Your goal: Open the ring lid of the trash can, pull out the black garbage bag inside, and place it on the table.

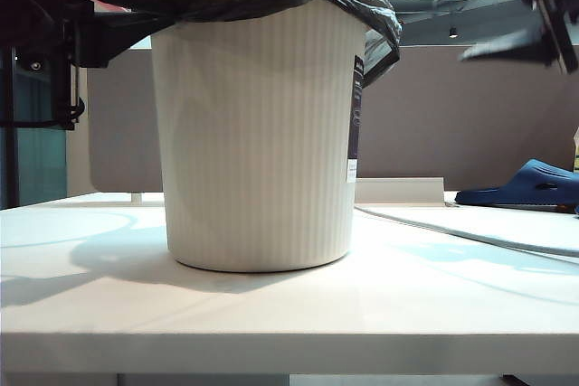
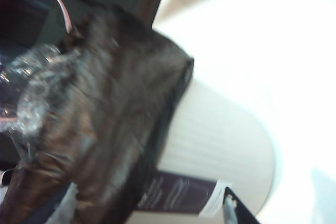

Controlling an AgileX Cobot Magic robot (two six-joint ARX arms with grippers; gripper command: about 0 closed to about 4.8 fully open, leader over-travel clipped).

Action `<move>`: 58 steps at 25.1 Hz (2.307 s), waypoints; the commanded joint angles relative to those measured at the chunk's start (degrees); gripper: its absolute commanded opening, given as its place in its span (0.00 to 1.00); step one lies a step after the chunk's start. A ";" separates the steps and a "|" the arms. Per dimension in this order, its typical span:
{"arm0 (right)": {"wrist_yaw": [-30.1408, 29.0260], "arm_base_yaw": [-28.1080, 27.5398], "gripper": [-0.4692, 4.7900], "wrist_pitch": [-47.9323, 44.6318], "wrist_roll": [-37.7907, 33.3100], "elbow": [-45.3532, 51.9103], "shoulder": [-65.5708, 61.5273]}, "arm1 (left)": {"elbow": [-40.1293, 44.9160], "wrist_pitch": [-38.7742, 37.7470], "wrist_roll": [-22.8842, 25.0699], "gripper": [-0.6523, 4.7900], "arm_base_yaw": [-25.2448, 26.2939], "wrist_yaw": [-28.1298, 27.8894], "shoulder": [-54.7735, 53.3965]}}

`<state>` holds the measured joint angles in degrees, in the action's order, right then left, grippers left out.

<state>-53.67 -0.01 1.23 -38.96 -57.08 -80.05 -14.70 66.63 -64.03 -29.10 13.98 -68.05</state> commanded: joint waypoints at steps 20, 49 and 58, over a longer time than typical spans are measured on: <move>-0.22 9.88 0.79 -42.97 -33.18 15.50 -2.23 | -0.26 0.85 -0.98 0.11 -0.07 2.78 0.15; -0.96 10.47 0.15 -42.23 -29.83 15.50 -2.21 | -0.26 0.74 -0.13 0.11 -0.07 3.04 0.13; -1.84 10.43 0.09 -42.25 -29.77 15.50 -2.16 | -0.26 0.70 0.17 0.11 -0.07 3.04 0.13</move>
<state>-55.16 10.37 -39.99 -69.10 -41.41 -82.52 -14.70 66.65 -64.12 -29.10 16.45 -68.03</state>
